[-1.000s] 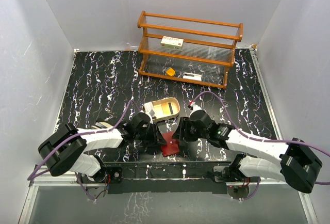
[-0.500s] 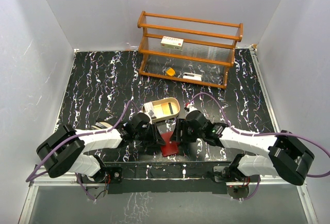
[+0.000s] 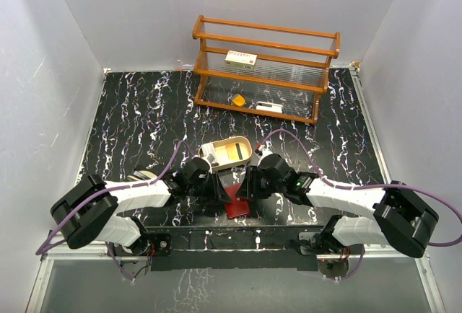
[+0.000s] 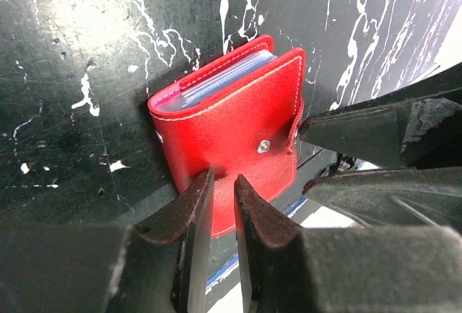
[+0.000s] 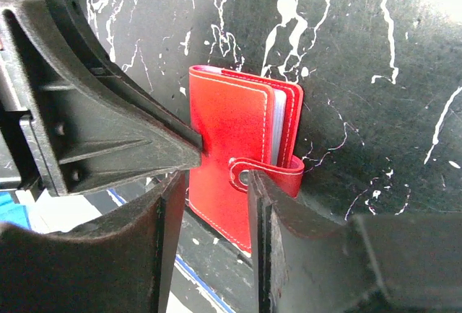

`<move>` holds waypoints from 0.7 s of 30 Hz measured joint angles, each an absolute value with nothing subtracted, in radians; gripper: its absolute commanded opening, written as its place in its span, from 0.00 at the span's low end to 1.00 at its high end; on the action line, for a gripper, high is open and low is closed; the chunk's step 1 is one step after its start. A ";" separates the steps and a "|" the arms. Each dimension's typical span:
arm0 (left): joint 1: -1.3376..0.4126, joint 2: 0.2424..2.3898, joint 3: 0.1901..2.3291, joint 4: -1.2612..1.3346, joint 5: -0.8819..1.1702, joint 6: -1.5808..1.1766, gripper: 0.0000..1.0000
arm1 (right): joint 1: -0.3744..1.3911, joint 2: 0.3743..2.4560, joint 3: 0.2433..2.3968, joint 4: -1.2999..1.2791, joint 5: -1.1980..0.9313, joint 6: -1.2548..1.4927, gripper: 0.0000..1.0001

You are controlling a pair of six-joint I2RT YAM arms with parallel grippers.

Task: Put the credit cards into the card holder
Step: Close the card holder at the center of the board.

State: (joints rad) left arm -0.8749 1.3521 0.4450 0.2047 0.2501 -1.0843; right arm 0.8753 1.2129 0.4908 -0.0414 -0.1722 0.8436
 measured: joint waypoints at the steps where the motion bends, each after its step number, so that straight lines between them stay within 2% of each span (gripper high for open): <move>1: -0.875 1.350 0.445 0.203 0.250 -1.086 0.17 | 0.875 1.218 0.489 -0.037 -0.173 0.844 0.36; 5: -0.875 1.320 0.446 0.161 0.245 -1.097 0.15 | 0.875 1.236 0.480 -0.028 -0.175 0.844 0.33; 11: -0.875 1.271 0.481 0.079 0.211 -1.118 0.04 | 0.875 1.236 0.477 -0.025 -0.175 0.845 0.33; 21: -0.875 1.332 0.478 0.159 0.213 -1.118 0.05 | 0.875 1.224 0.475 -0.030 -0.187 0.866 0.36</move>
State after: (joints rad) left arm -0.8749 1.3315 0.4778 0.1589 0.2134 -1.1175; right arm 0.8753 1.2236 0.4747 -0.0299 -0.1875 0.8661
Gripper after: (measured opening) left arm 0.045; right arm 0.340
